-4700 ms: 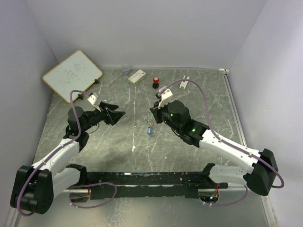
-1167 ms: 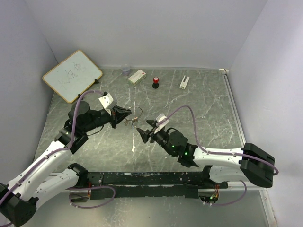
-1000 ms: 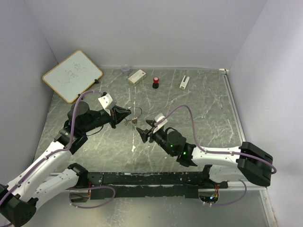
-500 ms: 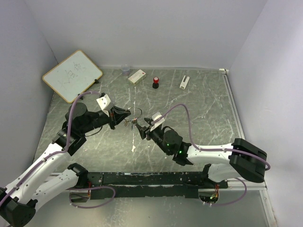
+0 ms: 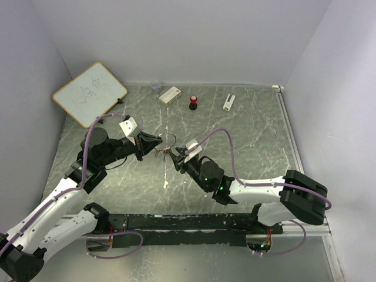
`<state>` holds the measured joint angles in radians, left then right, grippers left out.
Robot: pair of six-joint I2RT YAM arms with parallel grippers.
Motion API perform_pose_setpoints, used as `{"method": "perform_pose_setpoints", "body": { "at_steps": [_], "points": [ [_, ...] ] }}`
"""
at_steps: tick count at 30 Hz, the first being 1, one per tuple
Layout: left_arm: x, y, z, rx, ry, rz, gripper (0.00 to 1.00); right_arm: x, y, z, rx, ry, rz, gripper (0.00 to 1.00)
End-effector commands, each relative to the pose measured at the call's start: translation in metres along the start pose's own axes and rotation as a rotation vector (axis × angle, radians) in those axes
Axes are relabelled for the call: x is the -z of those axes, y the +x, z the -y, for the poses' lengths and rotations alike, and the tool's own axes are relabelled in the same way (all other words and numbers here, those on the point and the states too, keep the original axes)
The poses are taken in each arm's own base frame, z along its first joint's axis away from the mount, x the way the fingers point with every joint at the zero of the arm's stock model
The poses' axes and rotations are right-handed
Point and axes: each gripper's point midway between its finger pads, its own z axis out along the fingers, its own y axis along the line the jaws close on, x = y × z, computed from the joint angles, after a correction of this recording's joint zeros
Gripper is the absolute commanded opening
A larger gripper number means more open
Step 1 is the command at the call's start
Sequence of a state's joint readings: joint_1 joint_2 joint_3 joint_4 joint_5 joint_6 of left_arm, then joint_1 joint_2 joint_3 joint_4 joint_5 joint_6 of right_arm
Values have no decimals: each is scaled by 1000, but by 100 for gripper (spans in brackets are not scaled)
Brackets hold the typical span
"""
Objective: Remove the keys from the keyring
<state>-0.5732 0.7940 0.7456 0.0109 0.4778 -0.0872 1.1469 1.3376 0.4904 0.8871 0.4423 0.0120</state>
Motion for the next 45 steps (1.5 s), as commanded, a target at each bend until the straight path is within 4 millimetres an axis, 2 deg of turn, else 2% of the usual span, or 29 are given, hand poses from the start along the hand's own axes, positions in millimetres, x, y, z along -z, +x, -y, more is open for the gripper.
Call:
{"method": "perform_pose_setpoints", "body": {
  "at_steps": [1,12,17,20,23,28,34,35,37,40,45],
  "points": [
    [2,-26,11,-19,42,73,7,-5,-16,-2,-14,10,48,33],
    [5,-31,13,-18,40,93,7,-8,-12,-5,-14,3,46,33],
    [5,-30,12,-17,36,92,7,-9,-15,-5,-20,0,61,30],
    [4,-28,11,-14,31,91,7,-10,-16,-7,-23,-7,64,21],
    [4,-27,9,-12,19,93,7,-10,-18,-9,-21,-19,65,1],
    [6,-23,-3,-7,-50,86,7,-6,-13,-10,-14,-32,22,0],
    [13,-18,-34,25,-243,84,8,10,-2,4,-34,34,-105,0],
    [15,-16,-40,28,-276,84,9,16,4,9,-27,54,-146,0],
    [18,-13,-50,35,-334,90,13,24,2,17,-28,98,-184,0],
    [17,-10,-56,47,-364,98,18,34,-3,27,-11,142,-240,0],
    [7,7,-59,79,-359,59,27,40,-27,41,21,232,-303,0]
  ]
}}
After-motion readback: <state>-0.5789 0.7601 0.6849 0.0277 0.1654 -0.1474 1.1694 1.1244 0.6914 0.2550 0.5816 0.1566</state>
